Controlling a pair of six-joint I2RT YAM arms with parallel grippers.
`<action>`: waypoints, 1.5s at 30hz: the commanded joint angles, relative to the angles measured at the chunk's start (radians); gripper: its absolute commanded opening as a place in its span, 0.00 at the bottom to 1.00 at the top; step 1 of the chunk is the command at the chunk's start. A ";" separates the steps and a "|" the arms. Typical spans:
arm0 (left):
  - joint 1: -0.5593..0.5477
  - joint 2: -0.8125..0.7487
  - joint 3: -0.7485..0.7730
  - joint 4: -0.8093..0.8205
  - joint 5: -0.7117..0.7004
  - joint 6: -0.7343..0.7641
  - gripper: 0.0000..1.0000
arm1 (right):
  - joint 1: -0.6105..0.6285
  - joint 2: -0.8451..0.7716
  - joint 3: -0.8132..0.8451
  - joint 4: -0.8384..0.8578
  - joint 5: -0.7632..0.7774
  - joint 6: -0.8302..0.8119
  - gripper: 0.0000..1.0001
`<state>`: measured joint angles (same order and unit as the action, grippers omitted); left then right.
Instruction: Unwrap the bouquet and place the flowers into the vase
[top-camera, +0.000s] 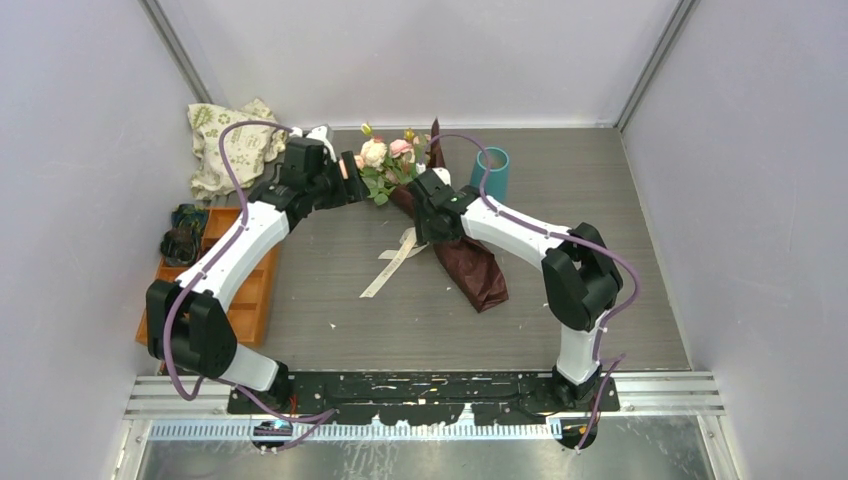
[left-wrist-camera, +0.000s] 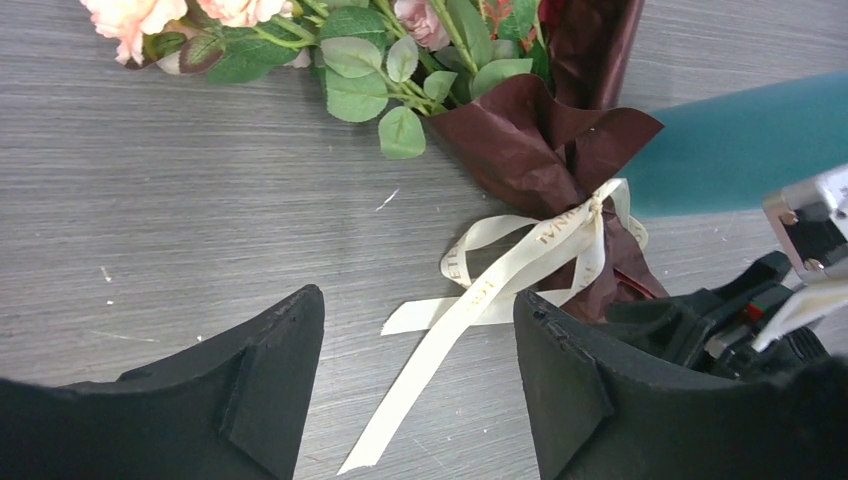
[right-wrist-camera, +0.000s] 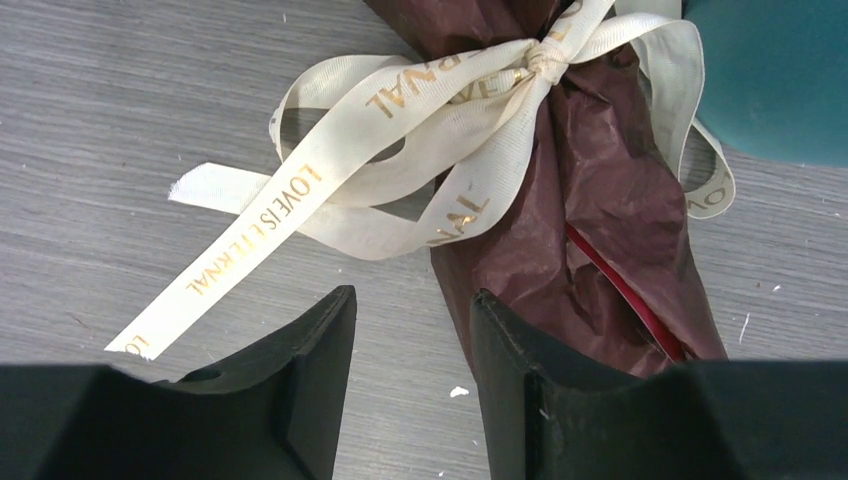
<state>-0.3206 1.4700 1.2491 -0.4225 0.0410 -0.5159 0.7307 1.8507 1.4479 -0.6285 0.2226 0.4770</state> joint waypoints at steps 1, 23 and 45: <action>0.001 -0.047 -0.010 0.107 0.062 -0.002 0.69 | -0.016 0.008 0.027 0.062 0.049 0.015 0.51; -0.003 0.134 0.040 0.358 0.330 -0.075 0.51 | -0.065 -0.012 0.003 0.110 0.025 0.045 0.01; -0.051 0.507 0.078 0.643 0.497 -0.225 0.30 | 0.102 -0.160 -0.059 0.090 -0.062 0.079 0.01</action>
<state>-0.3592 2.0026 1.3487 0.1226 0.4946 -0.7189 0.7845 1.7321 1.3815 -0.5541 0.1654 0.5304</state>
